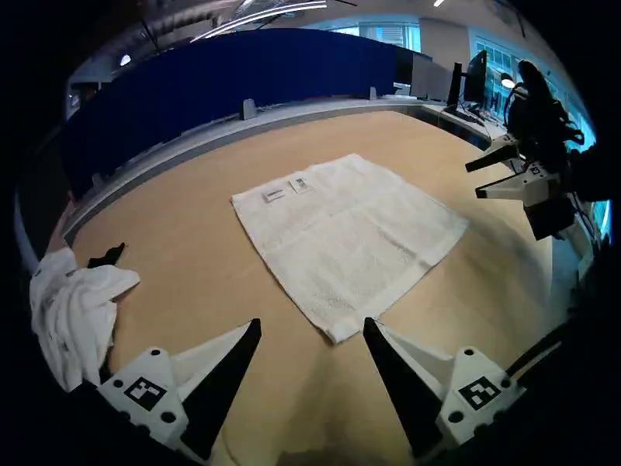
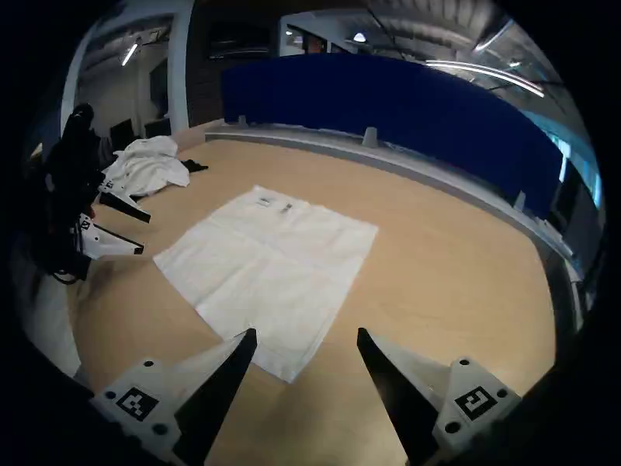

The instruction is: Fold towel

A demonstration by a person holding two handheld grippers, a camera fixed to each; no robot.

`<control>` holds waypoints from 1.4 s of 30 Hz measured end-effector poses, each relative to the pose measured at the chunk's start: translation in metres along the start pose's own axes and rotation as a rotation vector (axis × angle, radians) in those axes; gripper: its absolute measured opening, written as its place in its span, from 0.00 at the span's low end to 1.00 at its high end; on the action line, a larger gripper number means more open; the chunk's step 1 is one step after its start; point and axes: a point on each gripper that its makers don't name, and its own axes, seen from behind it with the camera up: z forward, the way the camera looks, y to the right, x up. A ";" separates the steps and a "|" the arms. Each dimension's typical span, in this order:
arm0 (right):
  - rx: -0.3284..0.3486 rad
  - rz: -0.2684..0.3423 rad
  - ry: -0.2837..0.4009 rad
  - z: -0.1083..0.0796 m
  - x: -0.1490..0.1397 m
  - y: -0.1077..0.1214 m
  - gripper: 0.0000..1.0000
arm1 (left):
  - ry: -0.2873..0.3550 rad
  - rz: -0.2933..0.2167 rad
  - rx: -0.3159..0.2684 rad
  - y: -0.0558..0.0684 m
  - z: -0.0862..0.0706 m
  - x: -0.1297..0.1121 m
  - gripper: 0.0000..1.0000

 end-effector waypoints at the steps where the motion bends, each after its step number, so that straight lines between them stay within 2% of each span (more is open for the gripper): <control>1: 0.001 0.001 -0.008 0.002 -0.004 -0.001 1.00 | -0.005 0.000 -0.001 0.001 0.002 -0.002 0.98; 9: 0.022 -0.010 -0.069 0.010 -0.035 -0.009 0.99 | -0.031 -0.013 -0.005 0.007 0.016 -0.012 0.98; 15: 0.025 -0.002 -0.089 0.013 -0.045 -0.009 0.98 | -0.045 -0.006 -0.007 0.010 0.021 -0.018 0.98; 24: 0.012 0.004 -0.116 0.016 -0.052 -0.008 0.81 | -0.069 0.007 -0.019 0.017 0.024 -0.023 0.94; 30: 0.028 0.007 -0.114 0.019 -0.053 -0.012 0.75 | -0.101 -0.014 -0.001 0.017 0.026 -0.028 0.82; 35: 0.042 0.023 -0.131 0.018 -0.055 -0.014 0.68 | -0.111 -0.030 -0.011 0.020 0.028 -0.029 0.82; 42: 0.049 0.034 -0.147 0.017 -0.059 -0.015 0.59 | -0.121 -0.023 -0.026 0.024 0.026 -0.030 0.77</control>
